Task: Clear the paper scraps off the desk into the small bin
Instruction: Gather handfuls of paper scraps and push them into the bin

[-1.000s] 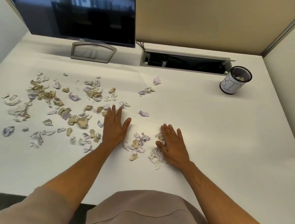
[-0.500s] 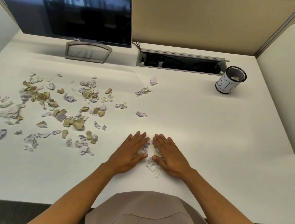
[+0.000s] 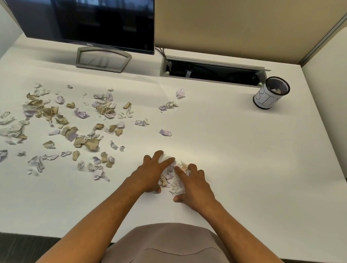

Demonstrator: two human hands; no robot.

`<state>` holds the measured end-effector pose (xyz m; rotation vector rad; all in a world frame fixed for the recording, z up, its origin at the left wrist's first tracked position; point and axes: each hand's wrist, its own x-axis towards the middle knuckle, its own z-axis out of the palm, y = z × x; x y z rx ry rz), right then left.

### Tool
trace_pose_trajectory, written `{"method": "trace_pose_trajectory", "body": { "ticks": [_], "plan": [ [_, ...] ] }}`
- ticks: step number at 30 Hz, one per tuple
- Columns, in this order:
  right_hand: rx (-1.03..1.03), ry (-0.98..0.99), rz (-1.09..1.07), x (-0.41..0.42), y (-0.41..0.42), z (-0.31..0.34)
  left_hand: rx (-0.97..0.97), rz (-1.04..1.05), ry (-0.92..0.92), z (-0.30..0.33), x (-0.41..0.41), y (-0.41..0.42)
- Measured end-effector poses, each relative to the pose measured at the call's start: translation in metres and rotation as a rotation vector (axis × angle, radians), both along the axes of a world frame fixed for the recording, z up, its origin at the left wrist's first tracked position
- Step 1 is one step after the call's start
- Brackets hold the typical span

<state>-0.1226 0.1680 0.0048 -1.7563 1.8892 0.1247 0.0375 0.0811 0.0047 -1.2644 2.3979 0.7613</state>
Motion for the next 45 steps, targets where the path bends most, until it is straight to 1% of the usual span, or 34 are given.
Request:
{"method": "trace_pose_trajectory", "body": {
  "ticks": [3,6,9,15,19,20,22,25,28,31,34,39,42,45],
  "plan": [
    [-0.057,-0.036,-0.038,0.005,-0.003,-0.005,0.035,-0.011,0.036,-0.002,-0.008,-0.001],
    [-0.117,-0.062,-0.069,0.005,-0.002,-0.009,0.004,-0.022,0.100,-0.007,-0.011,0.000],
    [-0.179,-0.031,-0.044,0.003,-0.001,-0.012,-0.051,-0.012,0.151,-0.011,-0.011,0.004],
    [-0.270,0.008,0.012,-0.003,0.000,-0.017,-0.098,0.014,0.228,-0.013,-0.012,0.010],
    [-0.266,0.020,0.026,-0.008,-0.003,-0.018,-0.114,0.055,0.243,-0.013,-0.014,0.011],
    [-0.263,-0.012,0.010,-0.010,-0.004,-0.019,-0.115,0.070,0.246,-0.014,-0.015,0.011],
    [-0.263,-0.148,-0.078,-0.014,-0.007,-0.020,-0.114,0.112,0.271,-0.015,-0.015,0.011],
    [-0.249,-0.456,-0.354,-0.025,-0.009,-0.011,-0.083,0.218,0.337,-0.014,-0.017,0.010],
    [-0.167,-0.702,-0.610,-0.037,-0.009,-0.002,-0.047,0.327,0.413,-0.014,-0.018,0.008],
    [-0.135,-0.943,-0.763,-0.051,-0.009,0.000,-0.011,0.449,0.512,-0.011,-0.021,0.006],
    [-0.167,-1.167,-0.856,-0.064,-0.010,0.005,0.062,0.576,0.606,-0.002,-0.027,0.000],
    [-0.201,-1.365,-0.988,-0.088,-0.014,0.015,0.246,0.720,0.757,0.016,-0.054,-0.014],
    [-0.210,-1.439,-1.033,-0.107,-0.016,0.018,0.295,0.711,0.813,0.027,-0.078,-0.020],
    [-0.236,-1.493,-1.063,-0.129,-0.019,0.023,0.384,0.695,0.885,0.039,-0.106,-0.028]
  ]
}}
